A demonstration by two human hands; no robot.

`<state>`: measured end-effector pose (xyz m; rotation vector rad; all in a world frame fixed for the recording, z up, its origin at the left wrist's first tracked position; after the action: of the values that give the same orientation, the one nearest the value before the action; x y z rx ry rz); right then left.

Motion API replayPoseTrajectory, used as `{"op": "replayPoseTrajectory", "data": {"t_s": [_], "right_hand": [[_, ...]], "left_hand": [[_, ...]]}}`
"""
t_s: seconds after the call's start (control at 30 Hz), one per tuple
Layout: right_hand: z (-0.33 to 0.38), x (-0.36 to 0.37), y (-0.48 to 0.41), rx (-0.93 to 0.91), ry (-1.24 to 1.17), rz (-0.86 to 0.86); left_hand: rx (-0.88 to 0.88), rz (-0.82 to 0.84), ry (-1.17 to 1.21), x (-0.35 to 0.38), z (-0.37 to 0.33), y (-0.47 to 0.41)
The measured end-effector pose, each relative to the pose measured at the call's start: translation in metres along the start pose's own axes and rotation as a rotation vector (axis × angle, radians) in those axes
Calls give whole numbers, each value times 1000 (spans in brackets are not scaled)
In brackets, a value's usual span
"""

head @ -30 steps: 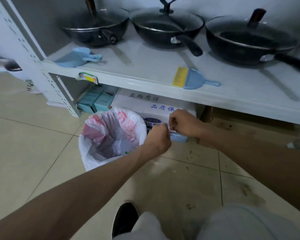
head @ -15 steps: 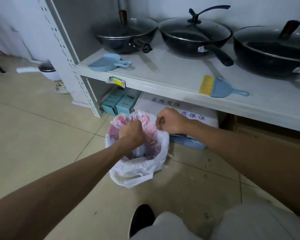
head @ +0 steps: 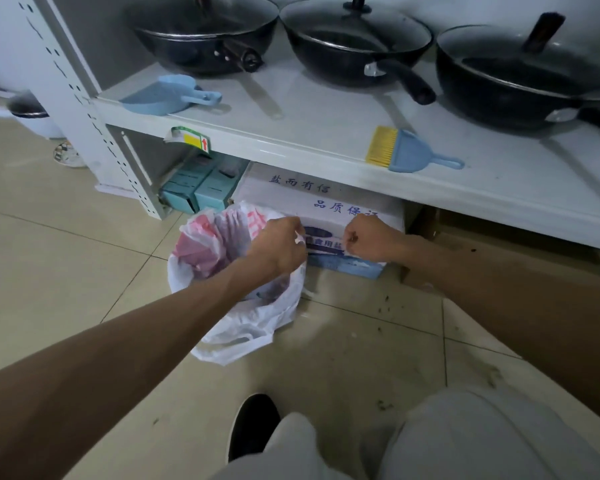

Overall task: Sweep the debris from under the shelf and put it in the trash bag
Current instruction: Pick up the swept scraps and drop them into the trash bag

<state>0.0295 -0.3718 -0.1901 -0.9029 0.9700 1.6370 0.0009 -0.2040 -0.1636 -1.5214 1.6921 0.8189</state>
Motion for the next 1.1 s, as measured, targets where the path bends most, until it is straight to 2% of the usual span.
{"op": "replayPoseTrajectory", "data": {"t_s": [0.1,0.2,0.27,0.33,0.6,0.77,0.87,1.1], "right_hand": [[-49,24,7,116,51,81],[-85,52,28,235,77,159],[-103,79,38,263,28,207],[-116,106,43,270,-24,202],[-127,193,46,194,-107,217],[-128,208,43,204,-44,151],[-128,211,44,220,-52,98],[-122,219,51,196,16,200]], "left_hand": [[52,50,94,36,-39,3],[120,210,124,91,-57,19],[132,356,0,133,-48,28],[107,425,-145,163,-26,34],[62,431,-325,215,33,51],[120,453,-415,231,34,51],[95,462,-424,238,36,49],[40,488,-392,240,38,49]]}}
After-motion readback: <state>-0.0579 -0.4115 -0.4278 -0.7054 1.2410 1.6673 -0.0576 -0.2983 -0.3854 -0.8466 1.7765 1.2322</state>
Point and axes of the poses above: each hand's wrist, its own y-axis away from the middle knuckle, its own x-axis out of the palm, z = x × y, the point moved 7 cm from there along -y, towards the middle knuckle, and after that the axes turned 8 degrees about -z, right-handed, at the moved point
